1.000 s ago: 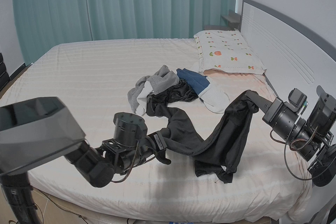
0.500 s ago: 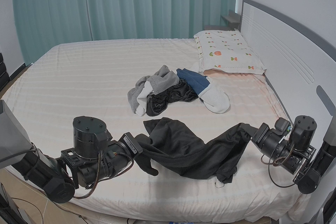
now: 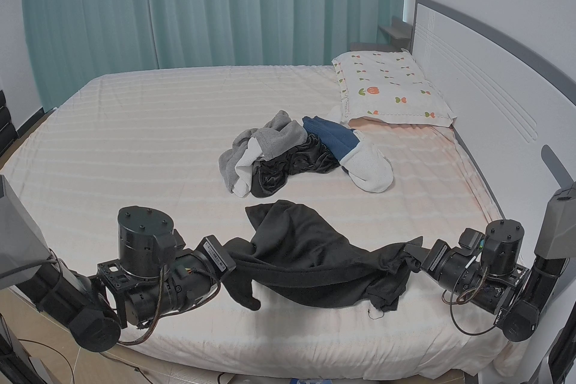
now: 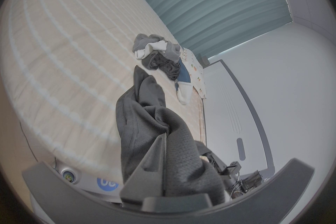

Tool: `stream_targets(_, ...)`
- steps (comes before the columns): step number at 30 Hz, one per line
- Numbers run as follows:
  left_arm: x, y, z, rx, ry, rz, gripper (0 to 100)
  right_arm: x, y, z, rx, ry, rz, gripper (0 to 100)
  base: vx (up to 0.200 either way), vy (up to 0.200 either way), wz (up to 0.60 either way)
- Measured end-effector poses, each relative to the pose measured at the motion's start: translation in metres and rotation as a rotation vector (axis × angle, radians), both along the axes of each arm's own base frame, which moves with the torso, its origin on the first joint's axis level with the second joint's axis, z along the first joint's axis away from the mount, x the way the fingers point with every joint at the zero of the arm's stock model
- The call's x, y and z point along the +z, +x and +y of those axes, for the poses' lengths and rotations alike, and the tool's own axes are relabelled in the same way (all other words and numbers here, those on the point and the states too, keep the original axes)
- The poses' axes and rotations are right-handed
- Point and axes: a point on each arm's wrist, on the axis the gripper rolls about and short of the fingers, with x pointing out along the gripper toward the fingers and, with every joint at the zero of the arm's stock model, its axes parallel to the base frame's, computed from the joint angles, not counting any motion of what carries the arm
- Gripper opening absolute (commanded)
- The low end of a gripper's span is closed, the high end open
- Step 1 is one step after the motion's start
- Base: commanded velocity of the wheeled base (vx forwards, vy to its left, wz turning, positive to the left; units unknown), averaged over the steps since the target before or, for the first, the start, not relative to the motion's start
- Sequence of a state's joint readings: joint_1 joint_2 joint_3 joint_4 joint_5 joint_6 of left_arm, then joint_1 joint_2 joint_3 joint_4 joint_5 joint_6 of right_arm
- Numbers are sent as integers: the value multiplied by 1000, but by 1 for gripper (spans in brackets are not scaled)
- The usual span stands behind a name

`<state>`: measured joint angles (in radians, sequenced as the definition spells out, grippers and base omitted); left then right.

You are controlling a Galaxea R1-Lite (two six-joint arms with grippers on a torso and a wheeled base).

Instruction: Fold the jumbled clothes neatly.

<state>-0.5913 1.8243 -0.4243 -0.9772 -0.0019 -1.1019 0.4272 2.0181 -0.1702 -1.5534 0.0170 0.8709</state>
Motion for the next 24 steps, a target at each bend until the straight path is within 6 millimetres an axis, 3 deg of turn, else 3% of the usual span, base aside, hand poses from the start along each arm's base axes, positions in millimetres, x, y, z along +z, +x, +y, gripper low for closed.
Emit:
stream_targets(10, -10, -16, 9, -14, -39, 98, 0, -6, -3, 4, 17, -12, 25, 0, -20, 0, 0)
stream_targets(22, -13, -13, 11, 20, -67, 119, 0, -11, -6, 9, 36, -24, 46, 0, 0, 0, 0)
stream_targets(24, -12, -11, 13, 34, -81, 124, 0, -11, -6, 8, 30, -24, 44, 0, 0, 200, 0)
